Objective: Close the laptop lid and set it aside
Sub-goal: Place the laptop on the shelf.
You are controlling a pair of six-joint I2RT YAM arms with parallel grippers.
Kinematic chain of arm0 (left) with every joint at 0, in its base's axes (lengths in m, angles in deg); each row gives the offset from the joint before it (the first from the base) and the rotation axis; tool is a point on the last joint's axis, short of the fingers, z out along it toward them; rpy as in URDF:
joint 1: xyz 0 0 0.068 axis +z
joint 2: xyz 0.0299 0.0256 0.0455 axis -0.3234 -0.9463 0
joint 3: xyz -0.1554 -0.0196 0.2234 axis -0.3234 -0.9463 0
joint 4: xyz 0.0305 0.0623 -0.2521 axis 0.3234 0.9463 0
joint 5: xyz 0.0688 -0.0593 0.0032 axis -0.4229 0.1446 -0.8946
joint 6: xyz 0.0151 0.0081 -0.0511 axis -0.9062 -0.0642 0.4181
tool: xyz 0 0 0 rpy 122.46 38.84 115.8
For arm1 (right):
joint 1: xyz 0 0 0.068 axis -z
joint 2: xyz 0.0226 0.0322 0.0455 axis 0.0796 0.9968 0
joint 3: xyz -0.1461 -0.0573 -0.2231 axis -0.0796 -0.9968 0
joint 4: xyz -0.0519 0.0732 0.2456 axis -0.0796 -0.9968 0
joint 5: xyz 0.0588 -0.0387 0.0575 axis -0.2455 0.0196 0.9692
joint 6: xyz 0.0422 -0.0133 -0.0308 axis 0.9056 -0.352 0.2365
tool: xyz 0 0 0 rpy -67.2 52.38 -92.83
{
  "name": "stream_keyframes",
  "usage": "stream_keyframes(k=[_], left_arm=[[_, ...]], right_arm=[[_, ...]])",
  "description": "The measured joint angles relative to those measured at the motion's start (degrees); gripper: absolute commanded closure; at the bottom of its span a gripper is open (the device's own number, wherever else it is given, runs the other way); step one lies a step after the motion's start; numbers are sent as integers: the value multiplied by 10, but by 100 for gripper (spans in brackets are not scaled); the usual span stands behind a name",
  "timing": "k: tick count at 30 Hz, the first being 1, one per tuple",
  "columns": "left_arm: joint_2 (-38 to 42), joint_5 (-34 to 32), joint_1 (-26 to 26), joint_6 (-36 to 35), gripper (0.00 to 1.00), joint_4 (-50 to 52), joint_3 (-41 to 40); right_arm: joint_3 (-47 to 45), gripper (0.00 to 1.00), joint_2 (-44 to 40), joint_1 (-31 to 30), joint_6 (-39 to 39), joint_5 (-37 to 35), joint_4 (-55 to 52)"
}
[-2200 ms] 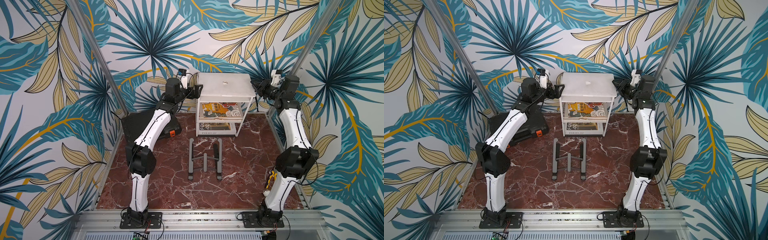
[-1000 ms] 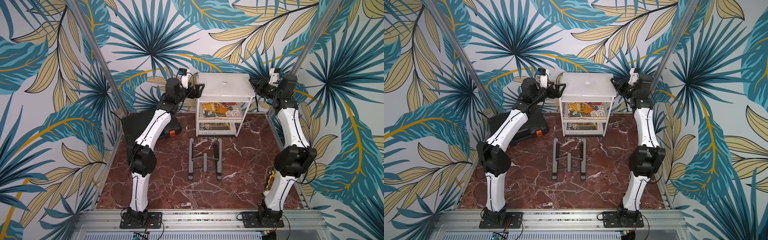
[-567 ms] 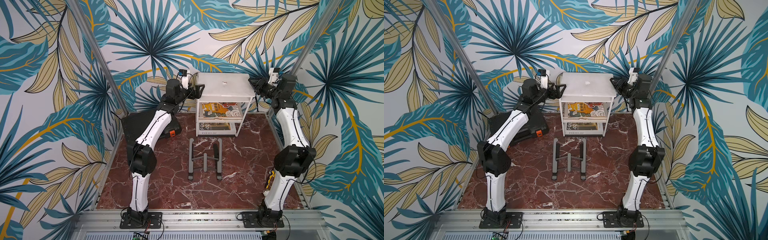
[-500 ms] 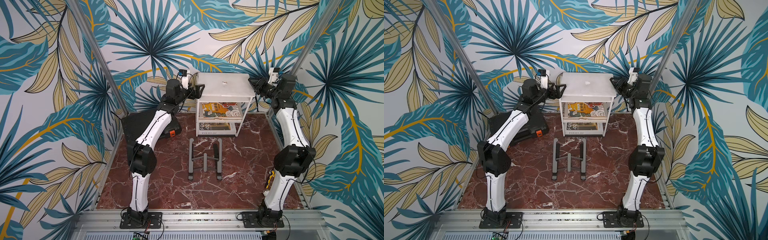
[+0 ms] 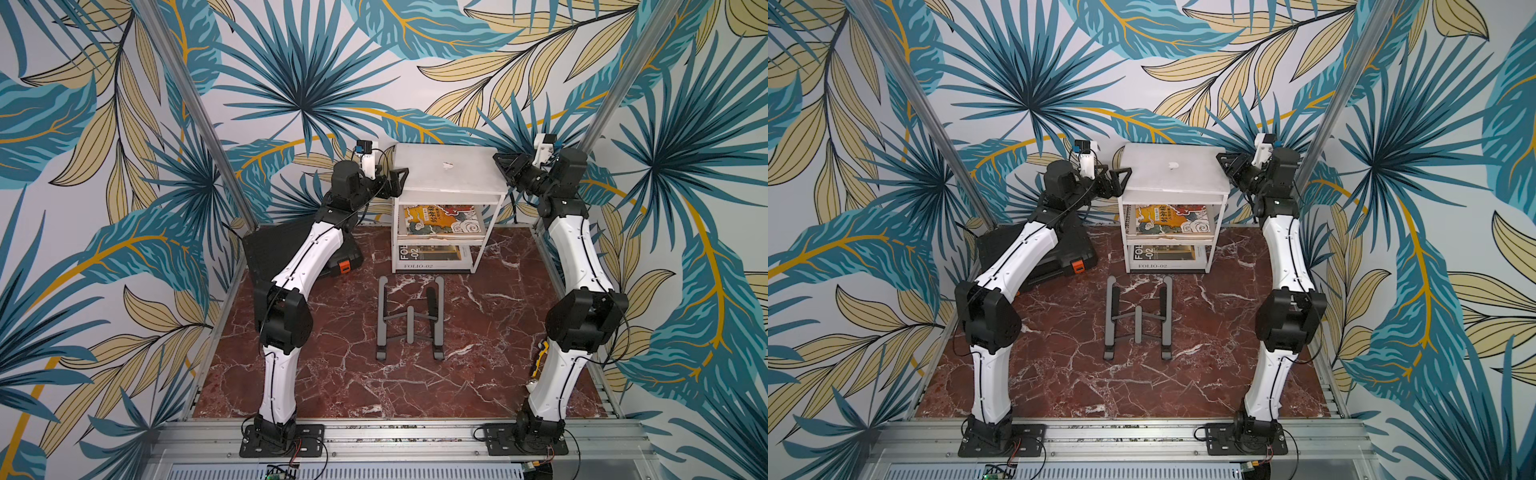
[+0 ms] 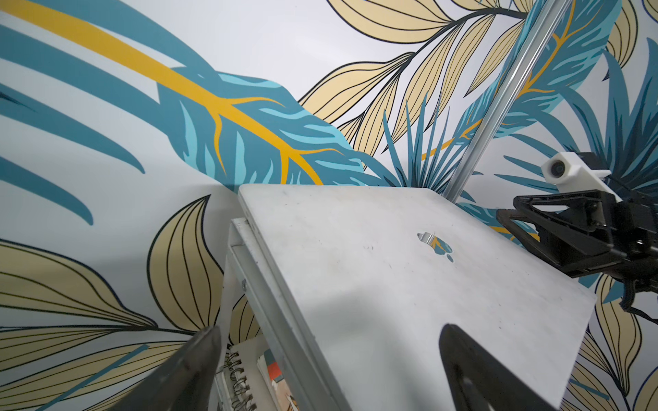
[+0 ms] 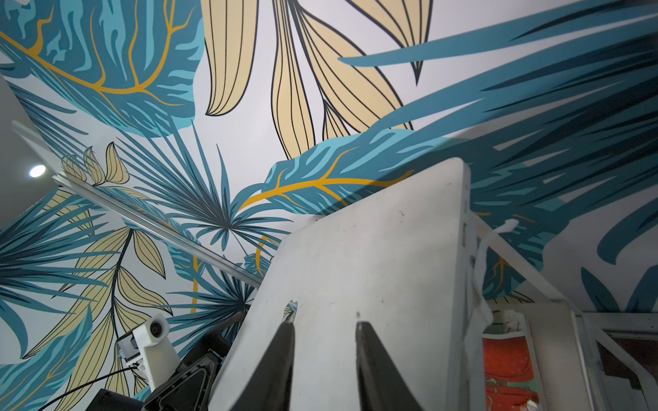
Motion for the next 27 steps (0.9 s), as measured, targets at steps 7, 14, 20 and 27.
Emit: stream_keyframes(k=[7,14,20,27], left_arm=[[13,-4,1,-2,0,-4,-20],[18,-5,7,-5,0,-3,-24],[90,-15,29,-21,0,10,-86],[276,-46,57,-68,0,6,-216]], right_arm=[[-6,64,0,-1,7,-2,13],[-8,53,-10,0,-6,-13,-4],[-7,45,-42,8,-48,-32,-98],[-57,29,-155,32,-119,-81,-205]])
